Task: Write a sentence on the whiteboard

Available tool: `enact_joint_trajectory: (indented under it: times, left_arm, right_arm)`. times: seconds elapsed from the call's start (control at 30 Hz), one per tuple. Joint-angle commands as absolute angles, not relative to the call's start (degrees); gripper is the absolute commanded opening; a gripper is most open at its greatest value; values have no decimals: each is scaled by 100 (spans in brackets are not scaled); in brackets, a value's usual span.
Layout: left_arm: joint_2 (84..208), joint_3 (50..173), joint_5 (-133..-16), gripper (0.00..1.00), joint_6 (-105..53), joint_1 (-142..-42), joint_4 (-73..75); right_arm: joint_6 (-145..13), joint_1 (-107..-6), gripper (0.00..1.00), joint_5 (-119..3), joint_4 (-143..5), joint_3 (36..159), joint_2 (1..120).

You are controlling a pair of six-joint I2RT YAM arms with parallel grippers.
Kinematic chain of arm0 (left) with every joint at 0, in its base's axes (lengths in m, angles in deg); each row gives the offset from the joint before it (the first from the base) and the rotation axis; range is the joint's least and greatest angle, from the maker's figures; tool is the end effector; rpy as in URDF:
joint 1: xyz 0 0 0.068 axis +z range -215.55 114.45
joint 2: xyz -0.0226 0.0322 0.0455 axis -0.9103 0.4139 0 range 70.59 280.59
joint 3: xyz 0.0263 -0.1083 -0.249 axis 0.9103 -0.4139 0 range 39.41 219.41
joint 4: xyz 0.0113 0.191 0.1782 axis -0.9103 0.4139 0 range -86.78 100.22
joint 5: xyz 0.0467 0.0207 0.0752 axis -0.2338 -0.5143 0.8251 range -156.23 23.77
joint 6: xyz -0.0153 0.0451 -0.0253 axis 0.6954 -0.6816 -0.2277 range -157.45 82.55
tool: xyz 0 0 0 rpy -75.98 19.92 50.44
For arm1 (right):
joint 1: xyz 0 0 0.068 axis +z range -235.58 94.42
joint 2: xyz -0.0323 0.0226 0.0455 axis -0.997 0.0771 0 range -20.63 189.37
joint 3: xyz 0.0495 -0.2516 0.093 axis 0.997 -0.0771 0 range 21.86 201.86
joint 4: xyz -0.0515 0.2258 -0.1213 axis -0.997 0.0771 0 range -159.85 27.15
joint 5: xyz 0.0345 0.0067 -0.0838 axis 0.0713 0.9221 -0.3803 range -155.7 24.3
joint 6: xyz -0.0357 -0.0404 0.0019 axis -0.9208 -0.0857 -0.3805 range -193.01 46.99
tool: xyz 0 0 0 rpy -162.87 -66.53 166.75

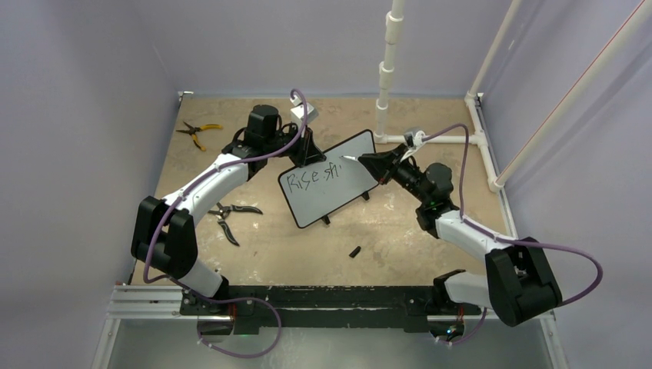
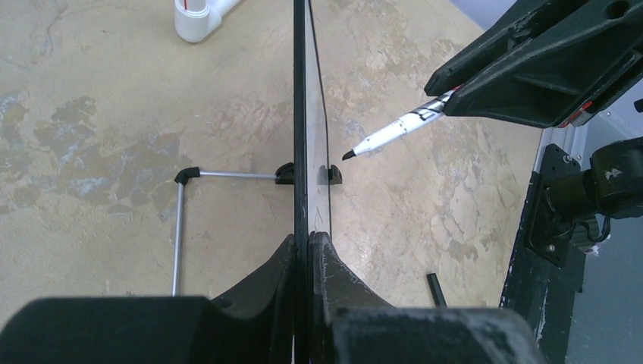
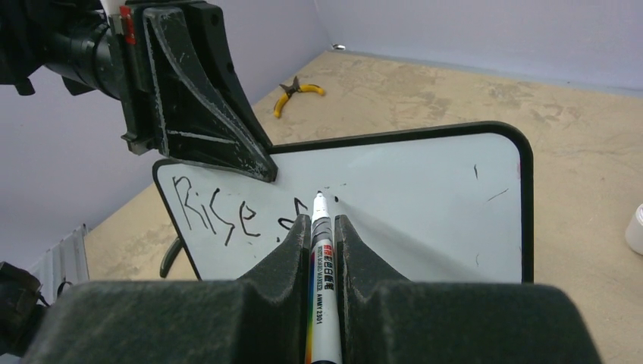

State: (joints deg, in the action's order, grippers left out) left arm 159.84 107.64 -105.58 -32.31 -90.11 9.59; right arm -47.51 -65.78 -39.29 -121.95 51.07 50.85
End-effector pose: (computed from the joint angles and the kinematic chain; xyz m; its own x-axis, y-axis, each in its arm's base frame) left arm 0.3152 -0.1689 0.2989 -0.4914 0.1485 -0.8582 0.7927 0.4845 -0.3700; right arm 0.2412 0.1038 0.2614 -0.1632 0.3510 -0.9220 -0.7151 0.6018 0.3556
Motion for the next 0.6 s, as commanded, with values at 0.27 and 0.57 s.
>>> enact_joint_trajectory:
  times: [0.27,0.57]
  left_arm:
    - [15859,10685,-10727,0,-3349,-9051,867]
    - [15857,10692,-10723,0,-3355,-9051,876]
  right_arm:
    - [-4879,-6608,0,-4095,-12137,4970,5284]
    - [-5055,-6609,0,-4332,-12111,4875,5425]
